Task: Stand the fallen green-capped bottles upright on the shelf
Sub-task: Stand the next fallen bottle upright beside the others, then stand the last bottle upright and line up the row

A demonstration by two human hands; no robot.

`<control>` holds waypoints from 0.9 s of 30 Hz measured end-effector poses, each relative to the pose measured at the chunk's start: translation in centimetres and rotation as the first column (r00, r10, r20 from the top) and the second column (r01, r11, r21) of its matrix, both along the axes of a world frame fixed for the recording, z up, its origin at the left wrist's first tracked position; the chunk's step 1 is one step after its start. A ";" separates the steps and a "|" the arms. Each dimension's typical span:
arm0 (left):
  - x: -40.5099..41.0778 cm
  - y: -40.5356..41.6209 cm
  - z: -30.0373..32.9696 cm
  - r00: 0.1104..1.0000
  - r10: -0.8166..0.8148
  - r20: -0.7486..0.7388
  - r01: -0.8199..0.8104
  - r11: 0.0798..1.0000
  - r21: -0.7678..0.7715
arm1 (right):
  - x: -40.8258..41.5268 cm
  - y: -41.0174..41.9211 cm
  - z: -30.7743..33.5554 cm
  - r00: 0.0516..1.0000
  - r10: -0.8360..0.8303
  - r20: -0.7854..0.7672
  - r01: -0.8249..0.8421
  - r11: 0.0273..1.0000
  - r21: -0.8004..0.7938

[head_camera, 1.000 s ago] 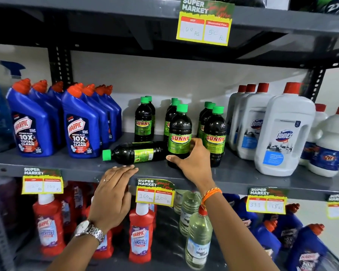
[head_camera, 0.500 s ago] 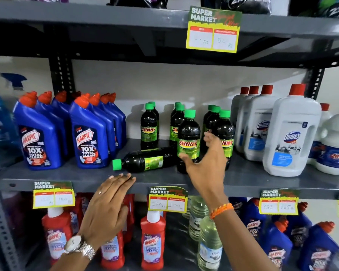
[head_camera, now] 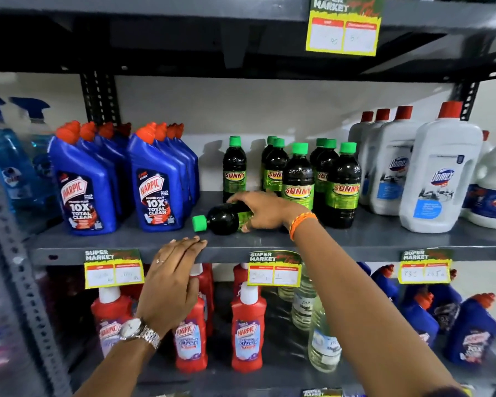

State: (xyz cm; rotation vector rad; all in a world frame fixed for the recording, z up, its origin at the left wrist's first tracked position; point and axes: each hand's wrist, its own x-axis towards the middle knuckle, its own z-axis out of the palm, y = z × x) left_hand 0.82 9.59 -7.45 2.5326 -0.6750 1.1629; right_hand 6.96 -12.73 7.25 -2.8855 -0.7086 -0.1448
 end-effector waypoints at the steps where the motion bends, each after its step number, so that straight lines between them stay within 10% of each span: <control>1: 0.1 0.0 -0.1 1.000 -0.004 0.009 0.004 1.000 -0.012 | 0.1 0.1 -0.2 1.000 0.006 0.018 -0.007 1.000 0.028; 10: 1.0 -1.1 -0.8 0.995 0.021 0.096 -0.007 0.990 -0.142 | 0.2 1.7 -1.8 0.948 -0.147 0.283 -0.004 0.881 0.472; 17: 1.0 -0.9 -0.9 0.992 0.032 0.125 -0.016 0.992 -0.124 | 0.5 2.6 -3.4 0.985 -0.169 -0.027 0.083 0.337 0.938; 27: 1.4 -1.0 -1.2 0.992 0.063 0.112 -0.046 0.988 -0.150 | 0.1 3.0 -4.6 0.956 -0.292 0.034 0.157 0.604 0.781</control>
